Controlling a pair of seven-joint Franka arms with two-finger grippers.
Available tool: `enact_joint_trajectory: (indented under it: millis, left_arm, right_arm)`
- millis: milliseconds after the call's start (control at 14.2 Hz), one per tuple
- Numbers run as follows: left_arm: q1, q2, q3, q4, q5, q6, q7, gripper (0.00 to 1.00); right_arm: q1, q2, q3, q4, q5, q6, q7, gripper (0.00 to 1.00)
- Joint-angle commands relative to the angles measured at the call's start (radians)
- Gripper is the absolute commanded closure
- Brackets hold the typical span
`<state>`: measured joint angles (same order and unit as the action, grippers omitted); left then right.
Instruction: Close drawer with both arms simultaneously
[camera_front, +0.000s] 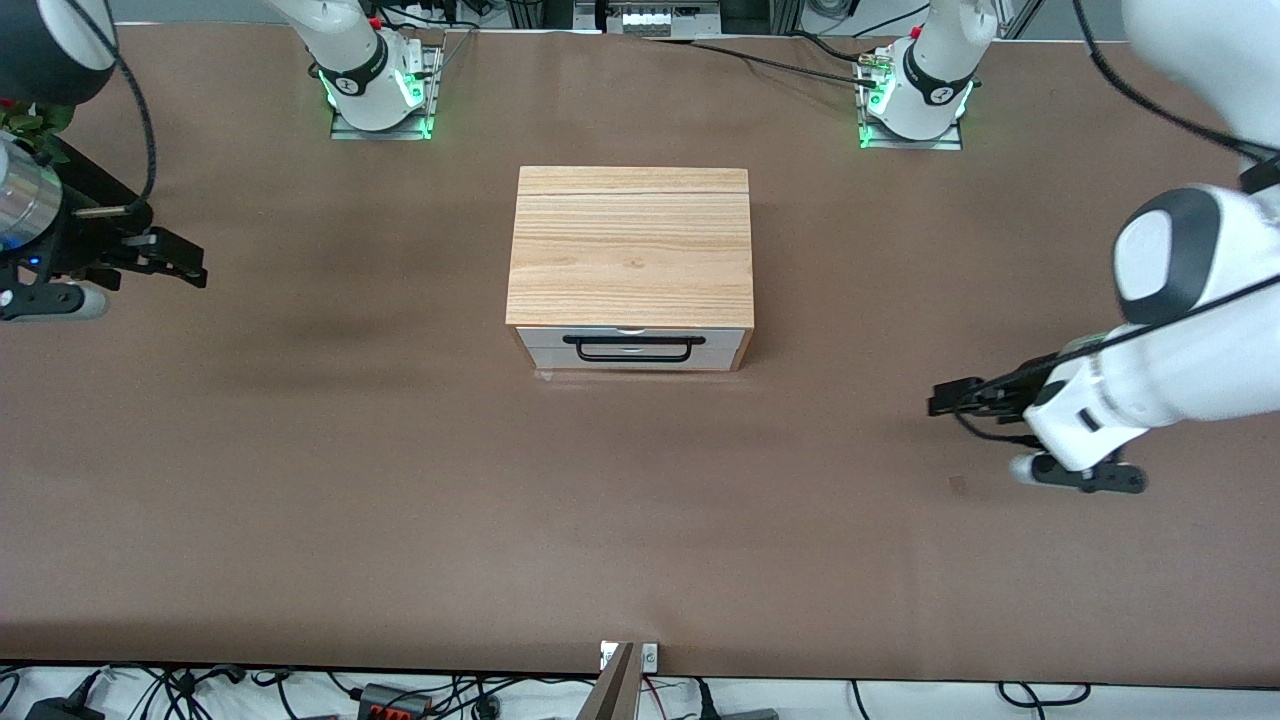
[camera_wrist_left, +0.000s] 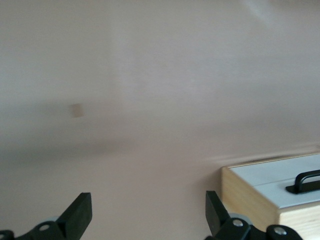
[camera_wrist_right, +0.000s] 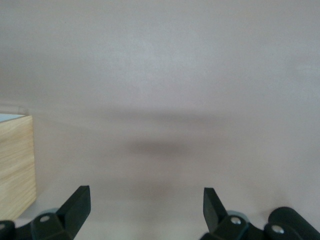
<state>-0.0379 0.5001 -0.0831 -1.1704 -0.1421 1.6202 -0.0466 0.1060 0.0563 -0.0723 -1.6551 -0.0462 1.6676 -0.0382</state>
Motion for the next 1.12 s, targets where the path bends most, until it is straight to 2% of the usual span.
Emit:
enact_joint_trajectory:
  millis: [0, 351, 421, 561, 772, 842, 982, 1053]
  left_arm:
    - [0.013, -0.083, -0.003, -0.012, 0.047, -0.066, 0.005, 0.00]
    - [0.072, -0.176, -0.003, -0.020, 0.048, -0.181, 0.004, 0.00]
    - [0.079, -0.184, -0.003, -0.028, 0.058, -0.193, 0.004, 0.00]
    - [0.081, -0.204, -0.009, -0.038, 0.091, -0.203, 0.005, 0.00]
    - [0.085, -0.288, -0.010, -0.158, 0.095, -0.197, 0.013, 0.00]
    - [0.082, -0.335, -0.007, -0.217, 0.096, -0.171, 0.014, 0.00]
    - [0.070, -0.475, -0.015, -0.416, 0.124, -0.079, 0.013, 0.00]
    - [0.070, -0.497, -0.017, -0.455, 0.124, -0.059, 0.014, 0.00]
  right_arm:
    - [-0.060, -0.078, 0.039, -0.069, -0.014, 0.023, -0.006, 0.00]
    - [-0.085, -0.093, 0.031, -0.054, 0.002, -0.035, 0.001, 0.00]
    - [-0.085, -0.093, 0.026, -0.049, 0.031, -0.040, 0.003, 0.00]
    - [-0.085, -0.087, 0.025, -0.045, 0.034, -0.040, 0.004, 0.00]
    - [-0.083, -0.081, 0.026, -0.032, 0.031, -0.040, 0.001, 0.00]
    - [-0.080, -0.076, 0.026, -0.025, 0.031, -0.040, 0.001, 0.00]
    - [-0.077, -0.076, 0.028, -0.018, 0.029, -0.043, 0.001, 0.00]
    - [-0.077, -0.075, 0.028, -0.017, 0.029, -0.046, 0.001, 0.00]
